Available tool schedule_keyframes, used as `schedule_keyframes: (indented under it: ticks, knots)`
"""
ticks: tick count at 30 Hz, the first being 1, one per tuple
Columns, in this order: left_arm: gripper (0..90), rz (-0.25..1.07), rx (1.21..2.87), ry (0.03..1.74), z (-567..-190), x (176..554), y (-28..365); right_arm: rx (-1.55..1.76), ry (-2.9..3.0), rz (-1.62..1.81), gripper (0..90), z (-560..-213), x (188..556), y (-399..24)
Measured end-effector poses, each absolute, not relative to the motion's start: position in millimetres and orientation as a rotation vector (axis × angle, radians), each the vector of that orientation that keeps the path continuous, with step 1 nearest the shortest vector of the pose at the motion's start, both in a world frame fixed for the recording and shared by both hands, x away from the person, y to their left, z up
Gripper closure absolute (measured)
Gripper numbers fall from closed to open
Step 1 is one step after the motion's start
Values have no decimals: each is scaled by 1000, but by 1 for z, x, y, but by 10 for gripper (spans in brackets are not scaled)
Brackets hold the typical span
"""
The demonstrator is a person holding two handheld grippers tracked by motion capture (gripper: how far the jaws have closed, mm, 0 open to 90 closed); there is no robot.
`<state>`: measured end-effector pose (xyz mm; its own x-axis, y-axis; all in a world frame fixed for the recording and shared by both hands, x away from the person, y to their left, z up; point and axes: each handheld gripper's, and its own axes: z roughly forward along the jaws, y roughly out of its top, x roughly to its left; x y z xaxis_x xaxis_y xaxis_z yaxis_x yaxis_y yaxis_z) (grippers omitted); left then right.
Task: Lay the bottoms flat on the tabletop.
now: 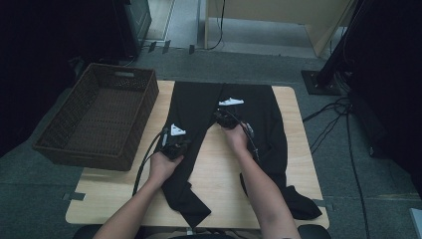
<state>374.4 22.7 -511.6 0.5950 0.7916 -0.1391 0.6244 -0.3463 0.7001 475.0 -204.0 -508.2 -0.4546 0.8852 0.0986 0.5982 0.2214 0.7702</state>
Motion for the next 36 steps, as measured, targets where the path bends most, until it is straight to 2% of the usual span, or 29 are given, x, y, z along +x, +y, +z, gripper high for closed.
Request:
schedule_keyframes:
  ticks: [8,13,17,21,32,36]
  knots:
    - [877,259,2080,1130,-511,376,27,1445,2149,1057,900,-517,489,-188]
    - [805,251,2062,1182,-509,380,37,1452,2132,1074,900,-519,485,-195]
    - [763,298,2004,1236,-506,387,53,1464,2125,1077,900,-519,480,-201]
    - [737,355,2029,1269,-509,396,62,1444,2145,1054,900,-517,479,-207]
    - [761,380,2093,1288,-504,403,71,1459,2121,882,900,-511,470,-263]
    - [770,363,2103,1272,-504,402,69,1505,2129,947,876,-506,466,-263]
